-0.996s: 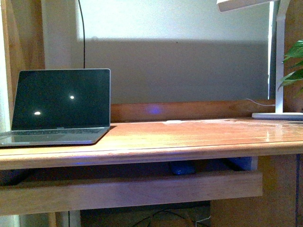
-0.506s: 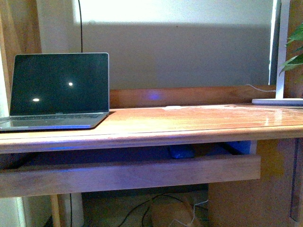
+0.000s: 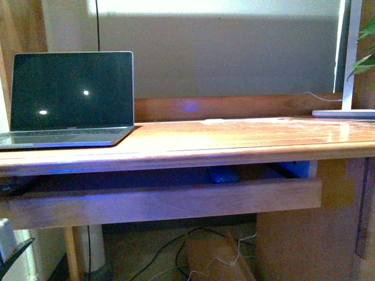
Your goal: Place mouse
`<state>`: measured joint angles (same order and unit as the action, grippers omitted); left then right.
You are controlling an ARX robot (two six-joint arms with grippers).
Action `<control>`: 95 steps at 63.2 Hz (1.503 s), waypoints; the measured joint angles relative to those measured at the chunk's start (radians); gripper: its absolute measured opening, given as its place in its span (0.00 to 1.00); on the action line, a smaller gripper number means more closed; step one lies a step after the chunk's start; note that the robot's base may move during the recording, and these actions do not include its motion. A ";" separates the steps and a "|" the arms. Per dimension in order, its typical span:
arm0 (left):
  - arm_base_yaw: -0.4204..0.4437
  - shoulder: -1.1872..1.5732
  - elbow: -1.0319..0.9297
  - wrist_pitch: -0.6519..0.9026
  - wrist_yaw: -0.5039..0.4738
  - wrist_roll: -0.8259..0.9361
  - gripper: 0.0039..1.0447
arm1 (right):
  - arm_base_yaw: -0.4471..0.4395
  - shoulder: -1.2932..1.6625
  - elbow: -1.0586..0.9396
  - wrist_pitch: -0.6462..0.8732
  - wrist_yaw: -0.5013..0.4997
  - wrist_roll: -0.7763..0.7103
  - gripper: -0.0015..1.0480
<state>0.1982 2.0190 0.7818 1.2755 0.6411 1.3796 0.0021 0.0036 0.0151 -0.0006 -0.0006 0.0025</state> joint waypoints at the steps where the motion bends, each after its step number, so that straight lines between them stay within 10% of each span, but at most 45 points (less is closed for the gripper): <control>1: -0.001 0.002 0.005 -0.003 -0.001 -0.001 0.93 | 0.000 0.000 0.000 0.000 0.000 0.000 0.93; 21: -0.017 0.077 0.138 -0.120 -0.014 -0.019 0.93 | 0.000 0.000 0.000 0.000 0.000 0.000 0.93; 43: -0.085 -0.194 0.149 -0.890 -0.084 -0.188 0.93 | 0.000 0.000 0.000 0.000 0.000 0.000 0.93; 64: -0.191 -0.488 -0.037 -1.156 0.071 -0.502 0.93 | 0.000 0.000 0.000 0.000 0.000 0.000 0.93; 80: -0.242 -0.689 -0.151 -1.213 0.184 -0.814 0.93 | 0.000 0.000 0.000 0.000 0.000 0.000 0.93; 95: -0.240 -0.816 -0.209 -0.916 0.166 -1.470 0.93 | 0.000 0.000 0.000 0.000 0.000 0.000 0.93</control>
<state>-0.0422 1.2034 0.5728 0.3595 0.8070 -0.0902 0.0021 0.0036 0.0151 -0.0006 -0.0006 0.0025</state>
